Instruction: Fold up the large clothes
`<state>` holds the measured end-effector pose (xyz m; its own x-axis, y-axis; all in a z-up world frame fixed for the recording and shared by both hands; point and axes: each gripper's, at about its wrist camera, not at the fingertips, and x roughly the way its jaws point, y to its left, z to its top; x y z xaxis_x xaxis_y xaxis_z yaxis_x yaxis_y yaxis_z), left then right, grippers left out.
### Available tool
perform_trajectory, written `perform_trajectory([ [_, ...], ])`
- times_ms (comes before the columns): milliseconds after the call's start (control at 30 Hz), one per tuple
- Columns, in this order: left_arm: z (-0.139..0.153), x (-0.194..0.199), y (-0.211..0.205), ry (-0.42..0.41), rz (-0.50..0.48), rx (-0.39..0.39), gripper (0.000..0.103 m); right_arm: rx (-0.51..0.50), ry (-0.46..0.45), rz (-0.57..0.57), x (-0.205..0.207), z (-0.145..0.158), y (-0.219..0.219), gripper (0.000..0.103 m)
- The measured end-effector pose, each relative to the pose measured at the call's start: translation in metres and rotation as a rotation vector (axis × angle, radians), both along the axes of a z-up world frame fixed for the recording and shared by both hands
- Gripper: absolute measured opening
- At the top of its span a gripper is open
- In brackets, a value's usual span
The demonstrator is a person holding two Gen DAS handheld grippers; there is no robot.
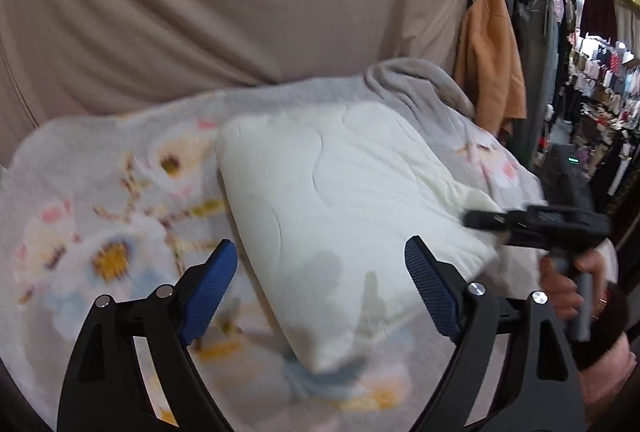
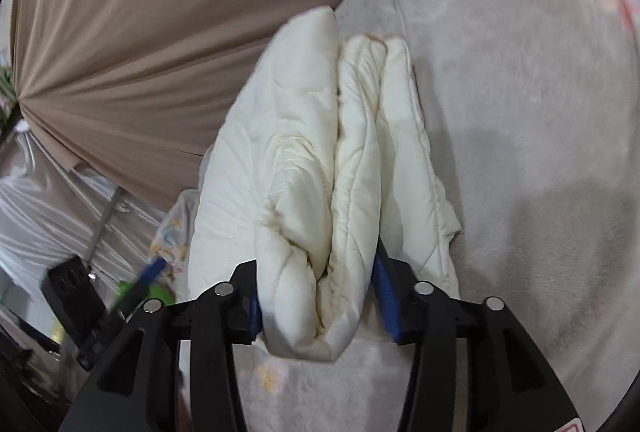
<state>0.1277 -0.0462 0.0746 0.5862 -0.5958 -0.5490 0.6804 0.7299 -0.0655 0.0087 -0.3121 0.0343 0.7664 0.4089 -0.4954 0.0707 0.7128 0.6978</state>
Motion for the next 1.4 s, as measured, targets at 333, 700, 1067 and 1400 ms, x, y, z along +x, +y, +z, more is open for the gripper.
perform_trajectory([
  [333, -0.031, 0.038, -0.066, 0.064, 0.023, 0.071, 0.084, -0.298, -0.01, -0.091, 0.037, 0.063, 0.021, 0.063],
  [700, -0.039, 0.038, -0.078, 0.038, 0.045, 0.085, 0.088, -0.443, 0.011, -0.078, 0.079, 0.066, 0.033, 0.047],
  [1067, -0.027, 0.03, -0.08, 0.044, 0.044, 0.067, 0.089, -0.389, -0.06, -0.001, 0.073, 0.059, 0.029, 0.007],
  [1400, -0.041, 0.032, -0.096, 0.015, 0.069, 0.129, 0.09, -0.306, 0.079, -0.069, 0.082, -0.015, -0.013, 0.009],
])
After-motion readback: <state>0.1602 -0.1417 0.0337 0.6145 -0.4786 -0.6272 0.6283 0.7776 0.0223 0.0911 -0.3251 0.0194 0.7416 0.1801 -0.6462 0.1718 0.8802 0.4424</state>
